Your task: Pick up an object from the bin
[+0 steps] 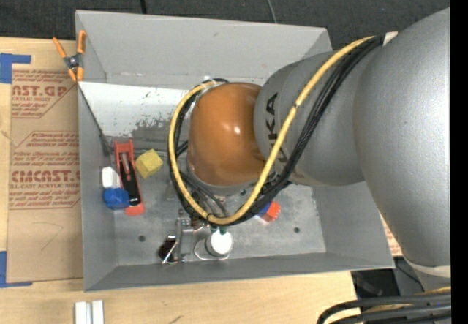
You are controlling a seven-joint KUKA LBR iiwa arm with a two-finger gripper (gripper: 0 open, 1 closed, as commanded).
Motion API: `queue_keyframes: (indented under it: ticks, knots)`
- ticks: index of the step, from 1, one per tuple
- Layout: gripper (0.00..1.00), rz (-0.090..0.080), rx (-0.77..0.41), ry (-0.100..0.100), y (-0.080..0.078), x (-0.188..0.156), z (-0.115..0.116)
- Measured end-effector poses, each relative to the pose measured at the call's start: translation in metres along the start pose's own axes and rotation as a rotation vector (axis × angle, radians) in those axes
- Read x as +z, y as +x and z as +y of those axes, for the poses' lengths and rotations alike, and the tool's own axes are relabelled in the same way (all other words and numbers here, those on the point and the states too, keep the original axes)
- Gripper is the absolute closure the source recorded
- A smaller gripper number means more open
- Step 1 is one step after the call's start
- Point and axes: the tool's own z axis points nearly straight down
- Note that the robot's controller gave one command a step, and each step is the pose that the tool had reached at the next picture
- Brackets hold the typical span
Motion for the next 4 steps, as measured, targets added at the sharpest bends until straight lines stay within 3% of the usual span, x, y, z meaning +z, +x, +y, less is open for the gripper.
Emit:
queue_keyframes:
  ticks: [1,2,3,4]
  knots:
    - [0.0,0.0,0.0,0.0,0.0,0.0,0.0]
    - [0.0,-0.006,-0.066,-0.002,-0.002,0.042,-0.016]
    - [0.0,-0.01,-0.219,-0.001,-0.003,0.077,-0.015]
    - [1.0,-0.012,-0.296,-0.002,-0.006,0.09,-0.029]
